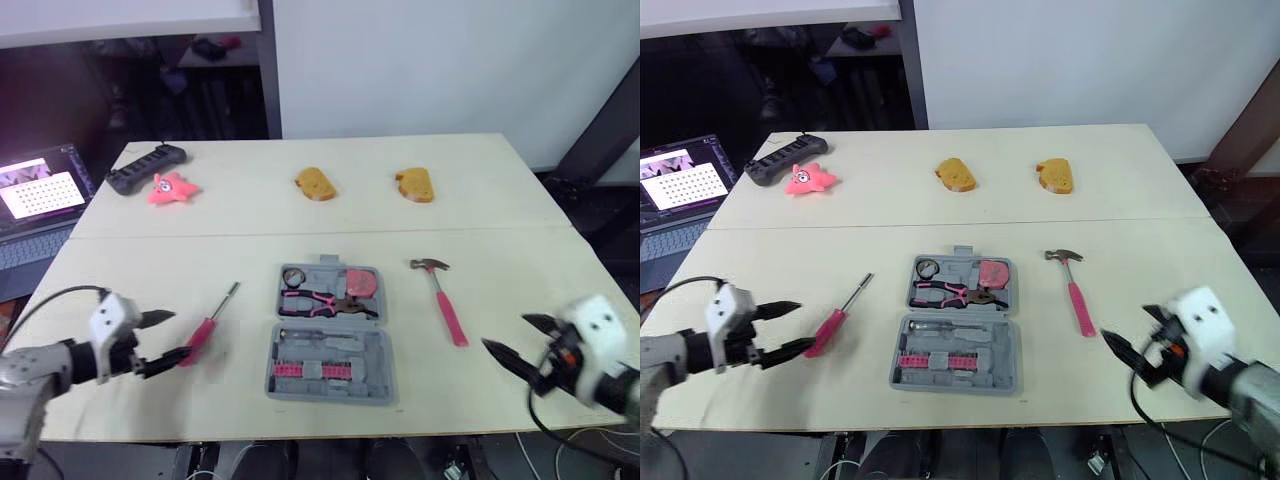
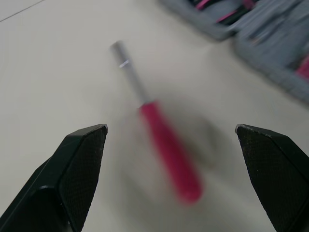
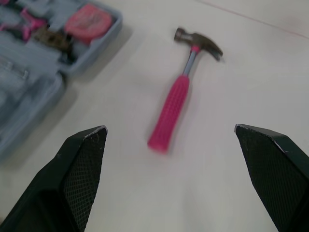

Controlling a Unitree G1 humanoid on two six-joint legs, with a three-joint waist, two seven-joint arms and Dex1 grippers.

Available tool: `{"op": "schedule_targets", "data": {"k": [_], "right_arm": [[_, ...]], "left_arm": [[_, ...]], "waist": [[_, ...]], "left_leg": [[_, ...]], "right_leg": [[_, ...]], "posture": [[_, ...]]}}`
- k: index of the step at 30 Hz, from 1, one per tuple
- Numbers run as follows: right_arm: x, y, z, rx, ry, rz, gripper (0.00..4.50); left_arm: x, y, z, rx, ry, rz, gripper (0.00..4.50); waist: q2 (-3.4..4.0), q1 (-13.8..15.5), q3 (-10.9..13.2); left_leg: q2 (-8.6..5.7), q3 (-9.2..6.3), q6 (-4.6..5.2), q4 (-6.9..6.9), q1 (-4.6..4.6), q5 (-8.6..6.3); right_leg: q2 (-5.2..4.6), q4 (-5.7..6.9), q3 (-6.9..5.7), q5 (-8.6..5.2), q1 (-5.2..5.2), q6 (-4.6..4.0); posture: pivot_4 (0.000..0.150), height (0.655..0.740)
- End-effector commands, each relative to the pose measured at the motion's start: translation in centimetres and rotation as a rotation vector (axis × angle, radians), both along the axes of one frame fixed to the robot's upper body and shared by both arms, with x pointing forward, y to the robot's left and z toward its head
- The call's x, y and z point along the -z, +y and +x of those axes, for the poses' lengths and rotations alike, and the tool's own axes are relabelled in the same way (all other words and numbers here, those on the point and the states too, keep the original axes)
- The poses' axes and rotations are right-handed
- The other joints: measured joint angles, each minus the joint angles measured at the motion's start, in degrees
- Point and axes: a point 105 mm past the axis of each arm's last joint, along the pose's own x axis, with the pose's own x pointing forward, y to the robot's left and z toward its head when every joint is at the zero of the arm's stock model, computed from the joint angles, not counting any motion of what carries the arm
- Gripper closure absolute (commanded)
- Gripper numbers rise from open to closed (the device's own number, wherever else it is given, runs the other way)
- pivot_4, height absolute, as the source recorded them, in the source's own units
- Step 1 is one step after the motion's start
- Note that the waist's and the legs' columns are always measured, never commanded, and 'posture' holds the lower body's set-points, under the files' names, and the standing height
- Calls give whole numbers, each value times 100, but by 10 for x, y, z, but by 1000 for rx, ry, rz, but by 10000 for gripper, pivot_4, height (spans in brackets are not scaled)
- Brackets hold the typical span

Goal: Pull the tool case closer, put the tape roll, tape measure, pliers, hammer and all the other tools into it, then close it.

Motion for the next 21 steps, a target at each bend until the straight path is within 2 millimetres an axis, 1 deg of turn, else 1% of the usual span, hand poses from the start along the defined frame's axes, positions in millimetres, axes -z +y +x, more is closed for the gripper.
{"op": "schedule_targets", "data": {"k": [1,3,4,6,7,10,12,15,17,21], "right_arm": [[5,14,27,123,13,10,0],[6,22,43,168,29,13,0],[7,25,56,216,32,40,0],[8,33,76,258,57,56,0],[12,33,84,287,79,57,0],[25,23,103,388,144,64,0],[31,23,113,409,177,79,0],[46,29,133,385,229,39,0],[55,31,141,364,258,16,0],[63,36,158,333,269,17,0]], "left_arm": [[-18,-46,1,65,-48,-77,249],[-25,-65,2,83,-61,-108,249],[-31,-76,1,102,-74,-129,249],[-41,-89,-1,134,-83,-152,249],[-44,-91,-1,140,-83,-157,249],[-48,-97,-2,153,-93,-150,249],[-50,-101,-4,172,-100,-136,249],[-51,-105,-6,184,-110,-128,249],[-51,-106,-7,183,-112,-129,249],[-50,-108,-8,167,-120,-127,249]], "waist": [[3,0,1],[3,-6,1],[1,-12,0],[1,-17,0],[3,-17,-1],[5,-7,-2],[6,-9,-1],[7,-49,0],[8,-114,0],[8,-187,-2]], "left_leg": [[1,-1,-1,-1,0,1],[0,2,-8,-2,0,5],[0,2,-12,-3,-1,8],[1,2,-19,-5,-2,12],[1,4,-24,-9,-2,16],[0,6,-31,-18,-1,20],[-4,6,-31,-20,-4,21],[-21,15,-31,-20,-4,21],[-22,20,-31,-20,0,22],[-21,19,-31,-22,2,22]], "right_leg": [[2,0,0,0,0,0],[2,1,2,2,-4,-4],[4,2,3,4,-6,-6],[8,5,5,6,-11,-8],[9,8,7,6,-16,-8],[11,13,9,7,-22,-10],[11,13,8,7,-24,-10],[10,13,15,7,-26,-10],[11,14,18,9,-26,-13],[13,18,18,10,-26,-13]], "posture": [[1500,7400],[1500,7400],[1500,7400],[1500,7400],[1500,7400],[1500,7400],[1500,7400],[1500,7400],[1500,7400],[1500,7400]]}}
